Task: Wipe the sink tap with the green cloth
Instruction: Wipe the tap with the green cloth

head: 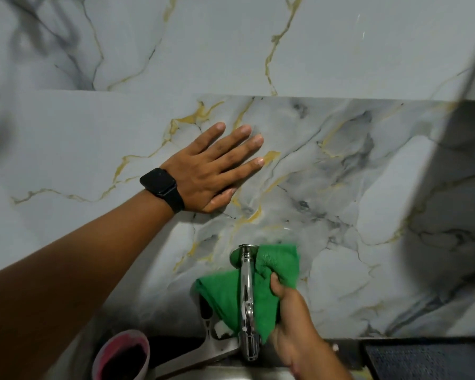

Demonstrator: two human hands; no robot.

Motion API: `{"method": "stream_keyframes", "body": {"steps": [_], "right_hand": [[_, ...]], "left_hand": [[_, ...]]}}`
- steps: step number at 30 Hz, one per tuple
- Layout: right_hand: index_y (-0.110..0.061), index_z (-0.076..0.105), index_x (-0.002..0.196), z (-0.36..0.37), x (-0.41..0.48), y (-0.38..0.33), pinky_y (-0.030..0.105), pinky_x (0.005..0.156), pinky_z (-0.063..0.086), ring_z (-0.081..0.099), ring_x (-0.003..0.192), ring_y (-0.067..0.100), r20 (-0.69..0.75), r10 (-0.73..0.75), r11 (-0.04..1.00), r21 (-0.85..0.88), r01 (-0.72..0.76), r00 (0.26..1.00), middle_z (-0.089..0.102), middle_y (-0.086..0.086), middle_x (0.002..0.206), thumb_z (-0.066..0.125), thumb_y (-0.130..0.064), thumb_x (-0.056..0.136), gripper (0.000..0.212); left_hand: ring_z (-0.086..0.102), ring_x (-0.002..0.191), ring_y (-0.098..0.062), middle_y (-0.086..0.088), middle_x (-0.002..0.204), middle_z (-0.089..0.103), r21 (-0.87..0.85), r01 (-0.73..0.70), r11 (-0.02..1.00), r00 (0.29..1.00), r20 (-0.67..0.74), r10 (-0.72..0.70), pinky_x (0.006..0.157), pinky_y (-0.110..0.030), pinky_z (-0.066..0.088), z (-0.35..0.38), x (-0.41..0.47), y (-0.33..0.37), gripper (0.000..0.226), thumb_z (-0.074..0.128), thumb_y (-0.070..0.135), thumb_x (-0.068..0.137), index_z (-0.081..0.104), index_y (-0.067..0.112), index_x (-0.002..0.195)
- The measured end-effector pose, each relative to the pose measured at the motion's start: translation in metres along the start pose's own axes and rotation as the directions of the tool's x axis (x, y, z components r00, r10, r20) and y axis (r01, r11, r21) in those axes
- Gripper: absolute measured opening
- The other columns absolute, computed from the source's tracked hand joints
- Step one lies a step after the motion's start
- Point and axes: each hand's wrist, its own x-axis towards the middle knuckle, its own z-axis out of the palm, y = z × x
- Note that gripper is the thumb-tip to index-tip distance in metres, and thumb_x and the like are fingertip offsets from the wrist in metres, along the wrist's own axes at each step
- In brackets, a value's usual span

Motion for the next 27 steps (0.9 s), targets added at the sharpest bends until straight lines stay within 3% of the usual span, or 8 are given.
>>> {"method": "stream_keyframes", "body": {"steps": [3, 7, 11, 15, 19, 22, 25, 27], "right_hand": [[0.003, 0.059, 0.129, -0.002, 0.009, 0.008, 0.066, 0.099, 0.043, 0.058, 0.118, 0.053, 0.175, 0.183, 0.95, 0.223, -0.22, 0.967, 0.059, 0.036, 0.13, 0.043, -0.029, 0.099, 0.047], [0.011, 0.065, 0.118, 0.006, 0.018, 0.003, 0.061, 0.092, 0.047, 0.063, 0.11, 0.05, 0.25, 0.25, 0.938, 0.175, -0.298, 0.935, 0.065, 0.036, 0.121, 0.043, -0.031, 0.097, 0.051], [-0.001, 0.07, 0.114, -0.007, 0.013, 0.025, 0.056, 0.101, 0.049, 0.062, 0.117, 0.046, 0.144, 0.219, 0.976, -0.052, -0.213, 0.965, 0.069, 0.026, 0.119, 0.052, -0.029, 0.095, 0.039], [-0.002, 0.063, 0.117, -0.037, 0.004, 0.031, 0.039, 0.066, 0.064, 0.078, 0.084, 0.031, 0.1, 0.082, 0.989, -0.134, -0.068, 0.992, 0.08, 0.016, 0.091, 0.067, -0.024, 0.076, 0.047], [-0.004, 0.067, 0.123, -0.004, 0.021, 0.008, 0.058, 0.107, 0.044, 0.064, 0.116, 0.042, 0.157, 0.151, 0.982, -0.14, -0.129, 0.976, 0.068, 0.025, 0.124, 0.047, -0.037, 0.095, 0.048], [-0.007, 0.069, 0.12, -0.017, 0.01, 0.027, 0.059, 0.1, 0.05, 0.069, 0.108, 0.041, 0.109, 0.142, 0.986, -0.104, -0.131, 0.984, 0.072, 0.025, 0.116, 0.054, -0.037, 0.089, 0.046], [-0.005, 0.067, 0.114, -0.038, -0.01, 0.034, 0.043, 0.067, 0.064, 0.078, 0.082, 0.031, 0.035, 0.068, 0.993, -0.097, -0.064, 0.997, 0.079, 0.019, 0.097, 0.072, -0.031, 0.066, 0.055], [-0.008, 0.071, 0.116, -0.02, 0.0, 0.026, 0.048, 0.084, 0.06, 0.074, 0.097, 0.035, 0.051, 0.113, 0.982, -0.156, -0.104, 0.992, 0.077, 0.02, 0.108, 0.064, -0.037, 0.08, 0.047]], "left_hand": [[0.021, 0.148, -0.033, -0.014, 0.158, 0.029, -0.002, -0.007, 1.0, 1.0, -0.01, 0.007, 0.122, -0.05, 0.012, 0.002, 0.0, 0.0, 0.069, 0.037, 0.043, 0.088, 0.028, 0.017, 0.151], [0.024, 0.148, -0.033, -0.014, 0.157, 0.031, 0.033, -0.014, 0.999, 1.0, 0.001, 0.014, 0.12, -0.051, 0.016, 0.003, 0.0, -0.001, 0.068, 0.035, 0.043, 0.088, 0.03, 0.017, 0.151], [0.021, 0.147, -0.031, -0.013, 0.157, 0.028, 0.036, -0.012, 0.999, 1.0, 0.022, 0.011, 0.118, -0.052, 0.019, 0.001, 0.002, 0.001, 0.069, 0.036, 0.043, 0.087, 0.032, 0.017, 0.15], [0.023, 0.147, -0.031, -0.013, 0.156, 0.031, 0.041, -0.01, 0.999, 0.999, 0.033, 0.009, 0.118, -0.051, 0.018, -0.002, 0.002, 0.001, 0.067, 0.036, 0.043, 0.087, 0.034, 0.017, 0.149], [0.024, 0.146, -0.031, -0.014, 0.155, 0.035, 0.063, -0.006, 0.998, 0.999, 0.051, 0.003, 0.118, -0.051, 0.016, -0.005, 0.003, -0.001, 0.067, 0.035, 0.043, 0.088, 0.033, 0.017, 0.15], [0.029, 0.145, -0.035, -0.015, 0.155, 0.035, 0.066, -0.012, 0.998, 0.998, 0.062, 0.008, 0.119, -0.05, 0.014, -0.005, 0.003, 0.0, 0.067, 0.035, 0.043, 0.088, 0.031, 0.017, 0.15], [0.031, 0.144, -0.036, -0.016, 0.154, 0.036, 0.064, -0.009, 0.998, 0.998, 0.069, 0.005, 0.119, -0.05, 0.013, -0.005, 0.002, 0.002, 0.068, 0.037, 0.043, 0.087, 0.033, 0.017, 0.149], [0.031, 0.144, -0.036, -0.016, 0.154, 0.036, 0.067, -0.014, 0.998, 0.998, 0.062, 0.01, 0.119, -0.05, 0.012, -0.004, 0.003, 0.0, 0.068, 0.036, 0.044, 0.088, 0.033, 0.016, 0.15]]}}
